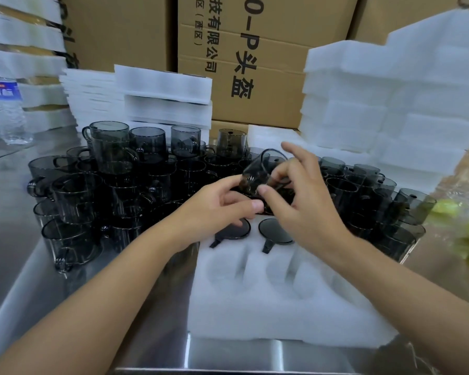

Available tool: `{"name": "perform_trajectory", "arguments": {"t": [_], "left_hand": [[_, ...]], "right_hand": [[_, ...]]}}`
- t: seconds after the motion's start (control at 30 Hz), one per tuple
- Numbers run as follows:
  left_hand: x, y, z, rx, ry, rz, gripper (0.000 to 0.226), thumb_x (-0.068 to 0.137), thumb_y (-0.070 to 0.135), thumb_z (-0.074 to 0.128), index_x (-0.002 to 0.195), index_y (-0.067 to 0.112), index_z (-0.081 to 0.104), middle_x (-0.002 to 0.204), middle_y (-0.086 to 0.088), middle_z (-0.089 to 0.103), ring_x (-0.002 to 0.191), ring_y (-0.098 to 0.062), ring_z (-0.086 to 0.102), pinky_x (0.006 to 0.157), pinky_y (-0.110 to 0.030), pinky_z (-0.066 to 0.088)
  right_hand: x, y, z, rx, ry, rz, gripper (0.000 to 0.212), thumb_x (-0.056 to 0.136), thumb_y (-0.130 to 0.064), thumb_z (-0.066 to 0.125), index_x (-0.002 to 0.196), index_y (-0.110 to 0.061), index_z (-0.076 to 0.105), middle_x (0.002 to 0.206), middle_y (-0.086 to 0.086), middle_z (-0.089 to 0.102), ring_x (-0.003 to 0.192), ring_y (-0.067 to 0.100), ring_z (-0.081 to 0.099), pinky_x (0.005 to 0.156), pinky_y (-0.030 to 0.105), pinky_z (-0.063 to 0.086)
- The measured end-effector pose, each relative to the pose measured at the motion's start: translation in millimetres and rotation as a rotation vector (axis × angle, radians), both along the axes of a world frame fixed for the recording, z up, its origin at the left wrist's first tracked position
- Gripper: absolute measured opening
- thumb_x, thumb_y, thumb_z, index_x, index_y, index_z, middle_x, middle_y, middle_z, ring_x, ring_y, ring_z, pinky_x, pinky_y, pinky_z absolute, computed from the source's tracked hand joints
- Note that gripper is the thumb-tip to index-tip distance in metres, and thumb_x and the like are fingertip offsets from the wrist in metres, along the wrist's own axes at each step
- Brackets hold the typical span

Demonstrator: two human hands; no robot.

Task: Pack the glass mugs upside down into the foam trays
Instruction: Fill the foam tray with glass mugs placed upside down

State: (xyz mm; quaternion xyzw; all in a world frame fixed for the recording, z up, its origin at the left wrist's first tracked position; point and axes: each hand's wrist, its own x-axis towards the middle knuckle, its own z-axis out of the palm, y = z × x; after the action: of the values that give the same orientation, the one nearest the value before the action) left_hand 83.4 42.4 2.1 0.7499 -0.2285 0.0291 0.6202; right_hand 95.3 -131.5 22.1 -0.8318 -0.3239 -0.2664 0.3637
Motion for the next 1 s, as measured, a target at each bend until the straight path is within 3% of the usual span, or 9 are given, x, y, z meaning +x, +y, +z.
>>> {"name": "perform_trajectory", "arguments": {"t": [0.07, 0.13, 0.27, 0.33, 0.53, 0.67, 0.83, 1.0], "left_hand": [[-1, 0, 2, -0.02, 0.005, 0.02, 0.028, 0.08, 0.047, 0.066, 0.106, 0.037, 0.061, 0.094, 0.009, 0.074, 0.09, -0.007, 0.069, 0.069, -0.018, 0.053], [0, 1, 1, -0.053, 0.024, 0.024, 0.032, 0.077, 0.048, 0.06, 0.104, 0.032, 0.065, 0.094, 0.007, 0.075, 0.088, -0.008, 0.07, 0.07, -0.019, 0.054], [2, 4, -1, -0.068, 0.048, 0.002, 0.021, 0.089, 0.022, 0.059, 0.107, 0.03, 0.063, 0.095, 0.009, 0.075, 0.083, -0.003, 0.069, 0.069, -0.017, 0.054], [2, 7, -1, -0.027, 0.044, -0.026, 0.028, 0.089, 0.014, 0.061, 0.111, 0.031, 0.06, 0.099, 0.009, 0.074, 0.087, -0.004, 0.069, 0.072, -0.018, 0.054], [2, 12, -1, -0.085, 0.079, -0.102, 0.039, 0.07, 0.034, 0.07, 0.109, 0.034, 0.068, 0.108, 0.001, 0.073, 0.089, -0.012, 0.069, 0.071, -0.018, 0.052], [2, 13, -1, -0.073, 0.073, -0.102, 0.036, 0.069, 0.039, 0.069, 0.104, 0.045, 0.07, 0.11, 0.003, 0.072, 0.1, -0.016, 0.069, 0.079, -0.022, 0.053], [4, 13, -3, -0.03, 0.071, -0.028, 0.059, 0.075, 0.028, 0.068, 0.132, 0.027, 0.052, 0.111, -0.001, 0.071, 0.105, -0.019, 0.067, 0.091, -0.032, 0.05], [-1, 10, 0, 0.01, 0.024, -0.036, 0.069, 0.075, 0.035, 0.075, 0.137, 0.038, 0.045, 0.108, -0.001, 0.073, 0.107, -0.013, 0.066, 0.093, -0.027, 0.051]], "right_hand": [[-4, 1, -9, 0.021, -0.093, 0.013, 0.019, 0.082, -0.016, 0.07, 0.089, -0.01, 0.053, 0.113, -0.015, 0.043, 0.124, 0.008, 0.04, 0.093, 0.004, 0.027], [-6, 3, -12, 0.086, -0.144, 0.033, 0.031, 0.076, -0.024, 0.074, 0.094, -0.013, 0.052, 0.105, -0.019, 0.045, 0.112, 0.005, 0.045, 0.09, 0.004, 0.029], [-7, 4, -15, 0.096, -0.118, 0.045, 0.06, 0.067, -0.02, 0.084, 0.115, -0.015, 0.048, 0.109, -0.015, 0.046, 0.104, 0.019, 0.05, 0.086, 0.008, 0.032], [-7, 2, -16, 0.042, -0.14, 0.045, 0.066, 0.065, -0.024, 0.084, 0.119, -0.011, 0.049, 0.109, -0.02, 0.042, 0.101, 0.016, 0.047, 0.086, 0.007, 0.031], [-5, -3, -13, 0.019, -0.045, 0.072, 0.07, 0.06, -0.037, 0.086, 0.116, -0.025, 0.046, 0.11, -0.022, 0.042, 0.101, -0.004, 0.038, 0.083, 0.004, 0.028], [-6, -3, -12, 0.042, -0.039, 0.072, 0.066, 0.059, -0.046, 0.08, 0.113, -0.031, 0.044, 0.108, -0.023, 0.041, 0.098, -0.009, 0.036, 0.082, 0.003, 0.028], [-5, -4, -12, 0.045, -0.06, 0.102, 0.068, 0.059, -0.039, 0.085, 0.113, -0.027, 0.047, 0.107, -0.02, 0.037, 0.094, -0.013, 0.04, 0.08, 0.005, 0.032], [-2, -5, -13, -0.014, -0.059, 0.087, 0.068, 0.063, -0.032, 0.087, 0.12, -0.02, 0.051, 0.115, -0.005, 0.043, 0.104, -0.016, 0.037, 0.082, 0.008, 0.037]]}}
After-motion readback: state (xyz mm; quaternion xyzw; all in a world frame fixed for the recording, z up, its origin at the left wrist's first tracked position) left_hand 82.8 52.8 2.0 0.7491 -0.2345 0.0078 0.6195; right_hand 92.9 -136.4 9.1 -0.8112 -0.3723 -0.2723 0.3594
